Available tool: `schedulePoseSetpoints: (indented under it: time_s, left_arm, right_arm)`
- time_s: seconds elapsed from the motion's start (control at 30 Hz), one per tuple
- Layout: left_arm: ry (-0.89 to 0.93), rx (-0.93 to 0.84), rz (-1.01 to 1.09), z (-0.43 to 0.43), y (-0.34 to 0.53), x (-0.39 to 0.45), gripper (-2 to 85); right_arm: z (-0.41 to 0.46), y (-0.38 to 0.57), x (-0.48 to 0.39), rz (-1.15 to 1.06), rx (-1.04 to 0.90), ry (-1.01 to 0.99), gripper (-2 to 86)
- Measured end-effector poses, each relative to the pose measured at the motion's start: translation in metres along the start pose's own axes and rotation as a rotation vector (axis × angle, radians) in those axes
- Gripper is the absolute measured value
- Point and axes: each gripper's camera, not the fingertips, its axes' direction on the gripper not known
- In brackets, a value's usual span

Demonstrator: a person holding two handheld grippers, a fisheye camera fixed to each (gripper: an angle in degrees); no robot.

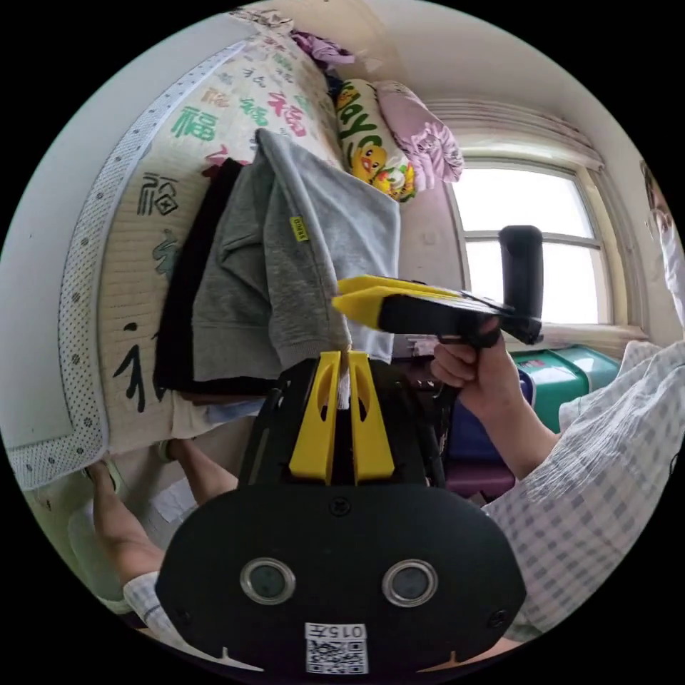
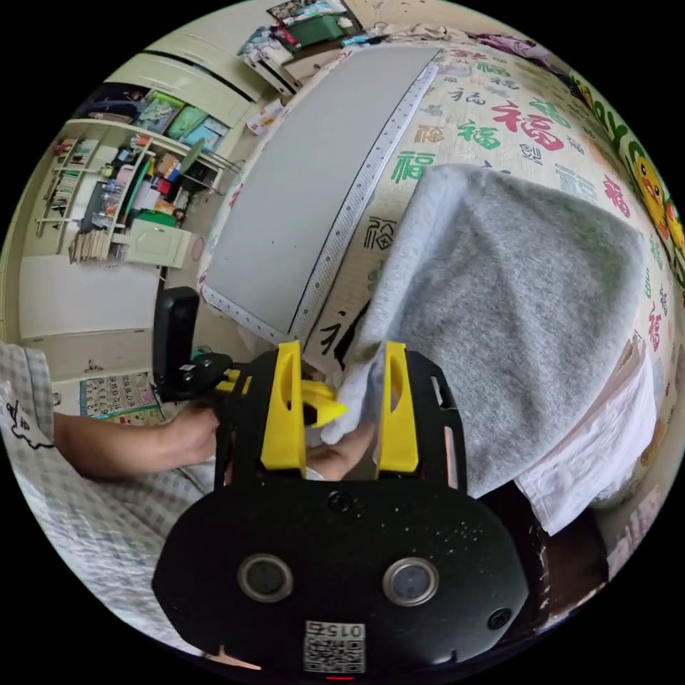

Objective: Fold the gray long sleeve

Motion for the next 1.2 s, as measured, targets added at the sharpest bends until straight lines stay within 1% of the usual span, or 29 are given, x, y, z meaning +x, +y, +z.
schedulePoseSetpoints:
  time_s: [0.03, 0.07, 0.1, 0.13, 0.17, 0.2, 0.23, 0.27, 0.3, 0.33, 0.4, 0.5, 0.57, 0.6, 0.67, 0.77, 0.83, 0.9, 0.97, 1.03, 1.1, 1.2]
  left_arm:
    - [0.032, -0.003, 0.027, 0.002, -0.002, 0.007, 0.6]
    - [0.1, -0.008, 0.078, 0.005, -0.006, 0.019, 0.6]
    - [0.128, -0.042, 0.106, 0.011, -0.011, 0.026, 0.7]
    - [0.128, -0.061, 0.122, 0.014, -0.012, 0.028, 0.8]
    - [0.123, -0.086, 0.152, 0.017, -0.013, 0.028, 1.1]
    - [0.128, -0.113, 0.157, 0.017, -0.011, 0.021, 1.5]
    - [0.138, -0.125, 0.153, 0.015, -0.01, 0.016, 1.8]
    - [0.175, -0.142, 0.144, 0.009, -0.007, 0.001, 2.4]
    - [0.164, -0.166, 0.113, -0.001, -0.005, -0.018, 3.5]
    - [0.128, -0.169, 0.098, -0.008, -0.004, -0.028, 4.2]
    - [-0.069, -0.136, 0.021, -0.04, 0.0, -0.078, 6.2]
    - [-0.177, -0.105, -0.148, -0.05, -0.001, -0.142, 11.2]
    - [-0.222, -0.15, -0.189, -0.038, -0.005, -0.161, 12.7]
    - [-0.223, -0.14, -0.191, -0.031, -0.005, -0.166, 13.1]
    - [-0.235, -0.107, -0.198, -0.021, -0.004, -0.169, 13.4]
    - [-0.271, -0.121, -0.239, -0.004, -0.003, -0.178, 13.4]
    - [-0.272, -0.117, -0.242, -0.002, -0.004, -0.175, 11.6]
    - [-0.374, -0.124, -0.239, -0.01, -0.003, -0.159, 9.2]
    - [-0.439, -0.102, -0.248, -0.024, 0.002, -0.146, 6.7]
    - [-0.435, -0.06, -0.269, -0.04, 0.009, -0.137, 4.1]
    - [-0.363, -0.009, -0.287, -0.06, 0.018, -0.128, 1.8]
    - [-0.314, 0.02, -0.272, -0.081, 0.022, -0.114, 0.5]
  right_arm:
    - [0.005, -0.004, -0.003, 0.003, -0.035, 0.033, 16.6]
    - [0.016, -0.011, -0.009, 0.006, -0.104, 0.131, 16.6]
    - [0.026, -0.015, -0.009, 0.037, -0.152, 0.235, 14.3]
    - [0.03, -0.016, -0.008, 0.058, -0.163, 0.274, 13.1]
    - [0.035, -0.015, -0.005, 0.063, -0.175, 0.315, 7.4]
    - [0.039, -0.013, 0.0, 0.071, -0.189, 0.324, 3.8]
    - [0.041, -0.012, 0.004, 0.088, -0.198, 0.315, 3.1]
    - [0.04, -0.009, 0.014, 0.122, -0.197, 0.269, 2.0]
    - [0.033, -0.004, 0.025, 0.176, -0.161, 0.209, 1.4]
    - [0.029, -0.001, 0.032, 0.206, -0.142, 0.181, 1.3]
    - [0.009, 0.016, 0.06, 0.323, -0.042, 0.067, 0.9]
    - [-0.007, 0.039, 0.09, 0.405, 0.052, -0.035, 0.8]
    - [-0.011, 0.049, 0.103, 0.421, 0.067, -0.065, 0.8]
    - [-0.013, 0.053, 0.108, 0.417, 0.069, -0.079, 0.8]
    - [-0.015, 0.057, 0.115, 0.396, 0.062, -0.086, 0.8]
    - [-0.02, 0.062, 0.123, 0.353, 0.056, -0.093, 0.9]
    - [-0.024, 0.068, 0.129, 0.336, 0.057, -0.1, 1.0]
    - [-0.032, 0.079, 0.137, 0.322, 0.058, -0.119, 1.1]
    - [-0.041, 0.09, 0.143, 0.32, 0.067, -0.13, 1.1]
    - [-0.05, 0.102, 0.149, 0.323, 0.077, -0.138, 1.2]
    - [-0.06, 0.118, 0.156, 0.33, 0.083, -0.146, 1.2]
    - [-0.066, 0.139, 0.162, 0.341, 0.074, -0.146, 1.2]
